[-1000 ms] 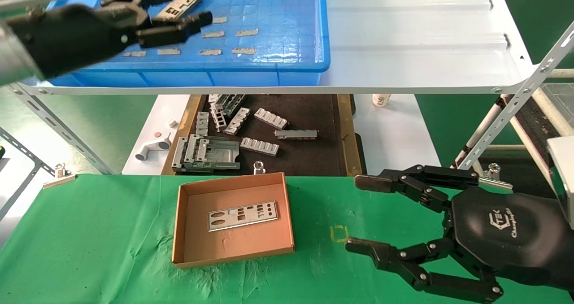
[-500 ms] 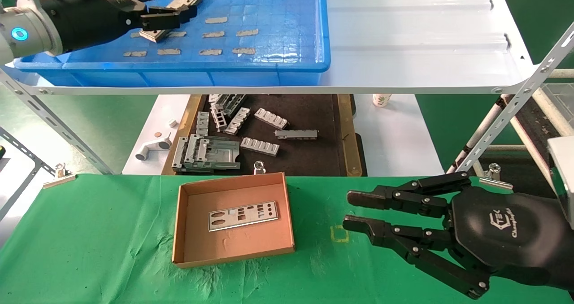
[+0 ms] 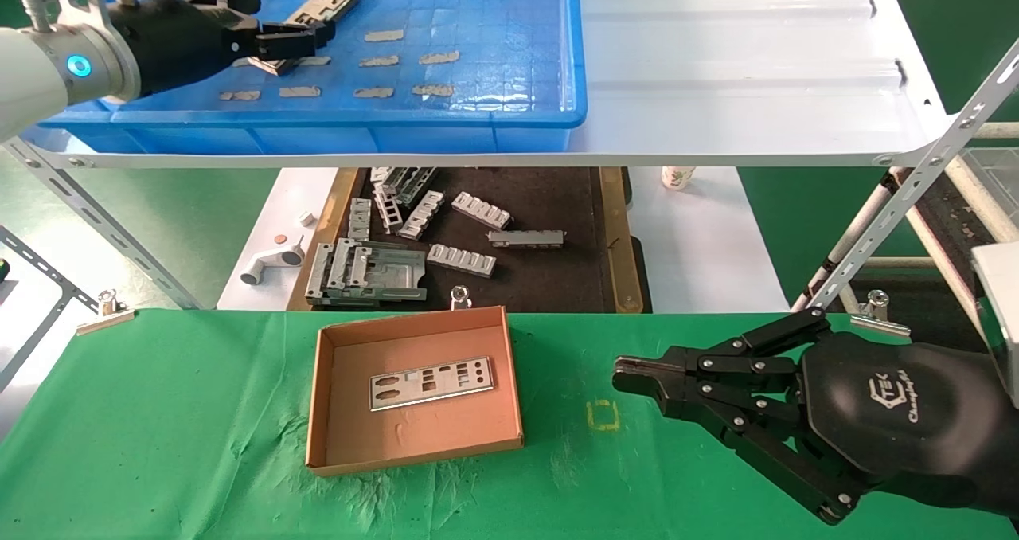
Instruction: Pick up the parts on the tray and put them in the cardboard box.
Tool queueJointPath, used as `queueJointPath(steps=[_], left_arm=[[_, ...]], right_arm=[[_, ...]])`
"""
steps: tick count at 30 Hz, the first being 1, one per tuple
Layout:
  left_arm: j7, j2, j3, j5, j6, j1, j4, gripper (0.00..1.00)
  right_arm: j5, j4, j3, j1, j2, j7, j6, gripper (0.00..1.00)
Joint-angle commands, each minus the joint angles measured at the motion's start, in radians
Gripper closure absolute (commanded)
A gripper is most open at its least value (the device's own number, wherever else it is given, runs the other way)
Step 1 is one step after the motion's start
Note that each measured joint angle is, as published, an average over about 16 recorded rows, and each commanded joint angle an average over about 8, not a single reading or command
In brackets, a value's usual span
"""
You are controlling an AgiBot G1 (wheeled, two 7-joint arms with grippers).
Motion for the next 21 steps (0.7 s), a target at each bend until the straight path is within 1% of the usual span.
queueJointPath(steps=[1, 3, 4, 6, 8, 10, 12, 13, 21], left_arm=[[0.004, 0.007, -0.001, -0.001, -0.013, -0.001, 0.012, 0.1], [0.005, 0.011, -0.003, -0.004, -0.021, 0.0, 0.019, 0.26], [0.005, 0.013, -0.005, -0.006, -0.023, 0.0, 0.022, 0.36], [0.005, 0.016, -0.007, -0.009, -0.026, 0.001, 0.027, 0.59], [0.005, 0.018, -0.008, -0.012, -0.028, 0.003, 0.032, 0.81], [0.006, 0.02, -0.009, -0.013, -0.032, 0.005, 0.035, 0.92], [0.008, 0.021, -0.009, -0.013, -0.036, 0.006, 0.038, 0.99], [0.009, 0.022, -0.009, -0.013, -0.039, 0.007, 0.039, 1.0], [0.013, 0.024, -0.013, -0.018, -0.054, 0.01, 0.043, 1.0]], right_arm=[[0.0, 0.0, 0.0, 0.0, 0.0, 0.0, 0.0, 1.0], [0.0, 0.0, 0.0, 0.0, 0.0, 0.0, 0.0, 1.0], [0.0, 0.0, 0.0, 0.0, 0.0, 0.0, 0.0, 1.0], [0.0, 0.0, 0.0, 0.0, 0.0, 0.0, 0.0, 1.0], [0.0, 0.0, 0.0, 0.0, 0.0, 0.0, 0.0, 1.0], [0.0, 0.0, 0.0, 0.0, 0.0, 0.0, 0.0, 1.0], [0.0, 0.0, 0.0, 0.0, 0.0, 0.0, 0.0, 1.0], [0.0, 0.0, 0.0, 0.0, 0.0, 0.0, 0.0, 1.0], [0.0, 0.0, 0.0, 0.0, 0.0, 0.0, 0.0, 1.0]])
